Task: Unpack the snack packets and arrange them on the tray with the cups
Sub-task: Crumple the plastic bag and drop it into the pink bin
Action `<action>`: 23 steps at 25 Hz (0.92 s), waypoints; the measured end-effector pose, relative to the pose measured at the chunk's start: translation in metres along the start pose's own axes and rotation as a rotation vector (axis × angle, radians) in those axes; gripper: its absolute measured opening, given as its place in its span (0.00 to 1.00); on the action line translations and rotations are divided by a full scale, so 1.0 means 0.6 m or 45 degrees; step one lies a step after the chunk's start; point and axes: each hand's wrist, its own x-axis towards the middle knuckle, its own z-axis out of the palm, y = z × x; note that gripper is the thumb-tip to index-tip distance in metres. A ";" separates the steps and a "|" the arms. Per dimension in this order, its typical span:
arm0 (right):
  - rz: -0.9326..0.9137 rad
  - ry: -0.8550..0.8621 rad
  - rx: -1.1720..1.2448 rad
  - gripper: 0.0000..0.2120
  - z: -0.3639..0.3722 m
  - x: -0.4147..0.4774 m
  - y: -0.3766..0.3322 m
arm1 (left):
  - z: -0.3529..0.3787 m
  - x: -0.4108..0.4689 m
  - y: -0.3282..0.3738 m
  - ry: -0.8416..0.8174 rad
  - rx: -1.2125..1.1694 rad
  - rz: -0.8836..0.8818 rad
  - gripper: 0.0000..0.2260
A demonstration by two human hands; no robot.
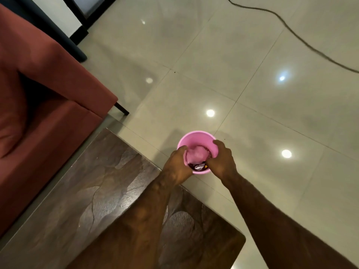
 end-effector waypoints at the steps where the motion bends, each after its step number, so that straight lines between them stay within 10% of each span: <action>1: -0.028 -0.045 -0.025 0.36 -0.007 -0.019 -0.004 | -0.003 -0.013 0.002 0.014 0.024 0.039 0.33; 23: -0.484 -0.139 -0.657 0.27 -0.002 -0.381 -0.266 | -0.242 -0.360 -0.050 0.276 0.506 0.341 0.40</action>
